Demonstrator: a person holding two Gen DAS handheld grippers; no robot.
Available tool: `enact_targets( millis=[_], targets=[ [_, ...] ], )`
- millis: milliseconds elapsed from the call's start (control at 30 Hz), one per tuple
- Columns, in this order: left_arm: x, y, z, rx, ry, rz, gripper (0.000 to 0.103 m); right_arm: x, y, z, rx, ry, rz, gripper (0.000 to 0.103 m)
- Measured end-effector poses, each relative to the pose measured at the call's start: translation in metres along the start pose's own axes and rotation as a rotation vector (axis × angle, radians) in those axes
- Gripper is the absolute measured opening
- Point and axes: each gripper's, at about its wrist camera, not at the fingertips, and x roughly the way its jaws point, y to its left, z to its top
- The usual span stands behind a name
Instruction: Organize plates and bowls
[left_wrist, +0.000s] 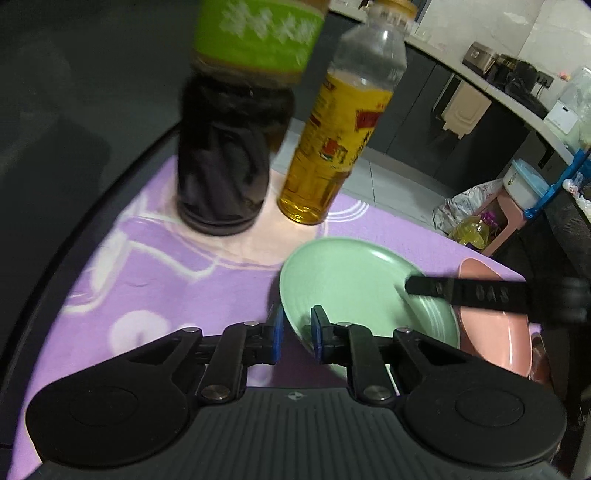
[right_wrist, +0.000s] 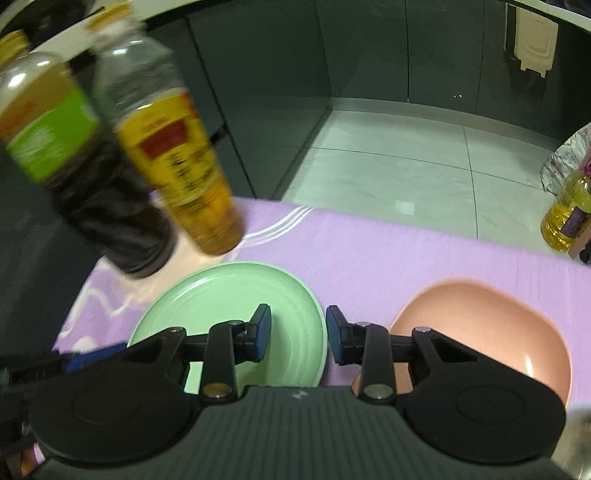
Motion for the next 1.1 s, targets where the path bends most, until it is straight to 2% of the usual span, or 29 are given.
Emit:
enact_targets(
  millis=[100,233,267,333,433,633,1100],
  targets=[
    [-0.02,0.006,-0.011,0.024,-0.03,-0.005,0.014,-0.021,0.01,-0.022,0.007,-0.002,0.03,0.034],
    [-0.039,0.017,-0.025,0.012,-0.016,-0.028,0.014,-0.042,0.02,-0.049,0.043,-0.011,0.061,0.033],
    [-0.042,0.019,-0.029,0.008,-0.011,-0.023,0.014,-0.048,0.022,-0.057,0.052,-0.014,0.065,0.031],
    [-0.046,0.023,-0.035,0.004,-0.006,-0.018,0.014,-0.055,0.024,-0.07,0.06,-0.012,0.069,0.018],
    [-0.047,0.029,-0.042,-0.018,0.024,-0.037,0.014,-0.059,0.025,-0.083,0.102,0.031,0.084,0.015],
    [-0.056,0.032,-0.055,-0.012,0.03,-0.041,0.014,-0.066,0.029,-0.101,0.162,0.054,0.101,0.015],
    [-0.065,0.031,-0.067,-0.002,0.026,-0.044,0.014,-0.085,0.032,-0.118,0.184,0.012,0.113,0.015]
  ],
)
